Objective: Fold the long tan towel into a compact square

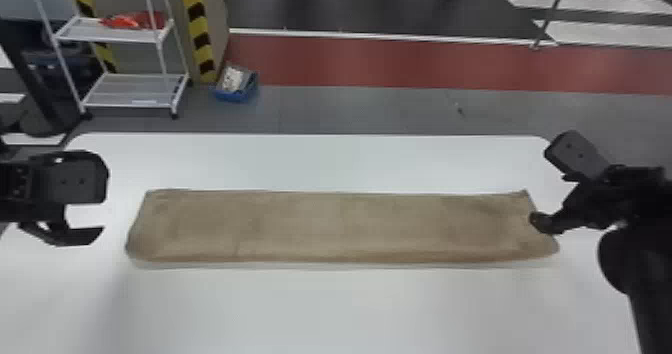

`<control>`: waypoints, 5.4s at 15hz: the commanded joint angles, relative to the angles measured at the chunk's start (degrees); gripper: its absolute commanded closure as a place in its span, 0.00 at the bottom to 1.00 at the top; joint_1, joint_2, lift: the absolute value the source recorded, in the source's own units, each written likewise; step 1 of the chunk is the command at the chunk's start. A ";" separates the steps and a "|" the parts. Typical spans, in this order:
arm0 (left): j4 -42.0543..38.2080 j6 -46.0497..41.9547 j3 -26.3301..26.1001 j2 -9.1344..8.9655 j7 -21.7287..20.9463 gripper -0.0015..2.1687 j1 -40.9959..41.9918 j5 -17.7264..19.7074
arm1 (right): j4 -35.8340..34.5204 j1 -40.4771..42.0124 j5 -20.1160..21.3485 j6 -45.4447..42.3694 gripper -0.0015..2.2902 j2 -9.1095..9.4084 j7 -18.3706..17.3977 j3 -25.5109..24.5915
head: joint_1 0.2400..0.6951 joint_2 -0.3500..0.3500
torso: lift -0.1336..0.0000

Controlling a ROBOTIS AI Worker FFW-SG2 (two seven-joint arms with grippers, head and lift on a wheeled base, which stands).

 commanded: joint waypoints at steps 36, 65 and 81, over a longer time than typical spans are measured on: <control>-8.78 76.11 1.25 -10.90 29.71 0.10 -0.17 47.48 | 6.87 -0.35 1.06 -1.76 0.03 0.26 -3.23 1.67 | 1.00 0.32 | 0.07; -11.33 83.50 7.85 -4.57 20.92 0.98 0.09 47.48 | 8.98 -0.70 0.62 -2.64 0.03 -0.18 -4.37 0.70 | 1.00 0.38 | 0.07; -11.33 83.32 5.12 -5.19 20.83 0.98 0.88 46.34 | 7.83 -0.09 0.62 -2.64 0.03 -0.44 -3.49 0.18 | 1.00 0.37 | 0.07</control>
